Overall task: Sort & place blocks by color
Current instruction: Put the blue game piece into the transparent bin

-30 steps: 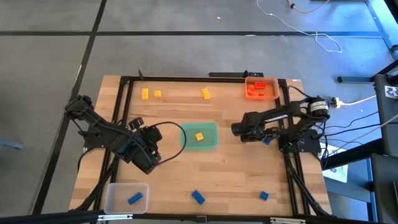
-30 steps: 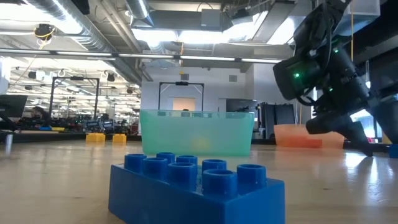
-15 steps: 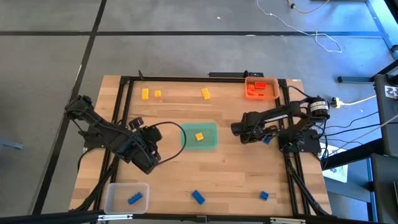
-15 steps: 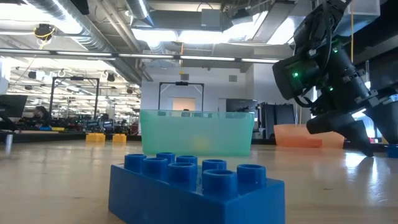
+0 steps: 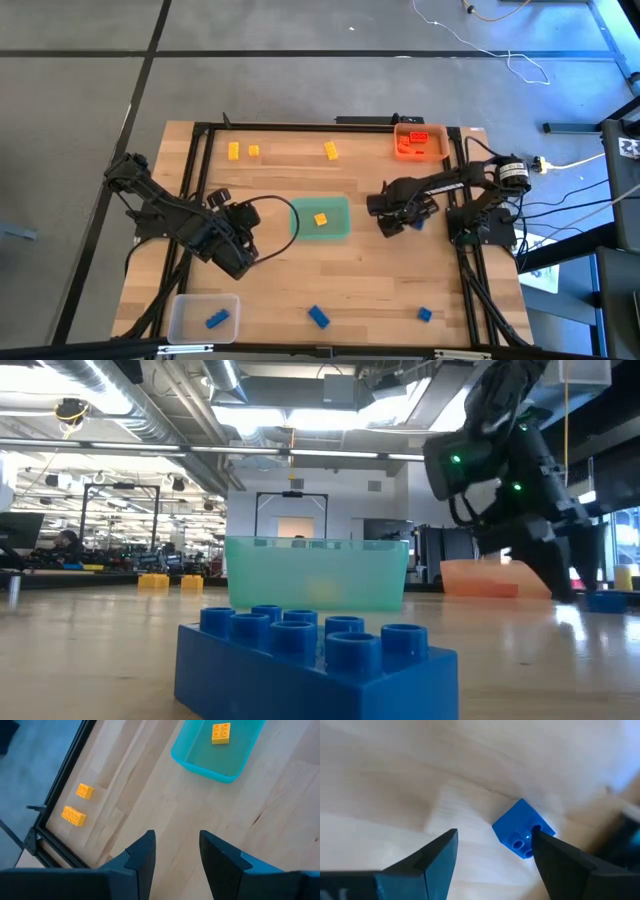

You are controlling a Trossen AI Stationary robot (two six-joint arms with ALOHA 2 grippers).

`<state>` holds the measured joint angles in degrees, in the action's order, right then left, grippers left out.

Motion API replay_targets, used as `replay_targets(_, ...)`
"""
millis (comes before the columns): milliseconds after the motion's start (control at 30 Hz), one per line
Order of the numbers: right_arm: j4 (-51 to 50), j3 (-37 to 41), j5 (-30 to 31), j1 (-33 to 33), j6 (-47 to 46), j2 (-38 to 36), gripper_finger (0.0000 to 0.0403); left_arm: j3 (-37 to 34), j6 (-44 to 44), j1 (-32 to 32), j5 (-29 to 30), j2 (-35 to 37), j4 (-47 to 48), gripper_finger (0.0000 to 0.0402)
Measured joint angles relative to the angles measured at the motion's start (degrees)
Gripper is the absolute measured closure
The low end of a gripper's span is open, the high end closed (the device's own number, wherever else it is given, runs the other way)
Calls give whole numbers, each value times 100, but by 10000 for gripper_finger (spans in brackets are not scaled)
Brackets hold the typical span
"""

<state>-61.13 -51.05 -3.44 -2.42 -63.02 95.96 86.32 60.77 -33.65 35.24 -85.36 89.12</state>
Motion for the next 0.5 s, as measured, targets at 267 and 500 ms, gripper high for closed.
replay_targets(267, 640, -406, 128, 0, 800, 0, 152, 0, 18, 0, -37, 2, 0, 259)
replay_targets(500, 669, -463, 179, 0, 1104, 4, 152, 0, 26, 0, -39, 2, -2, 259)
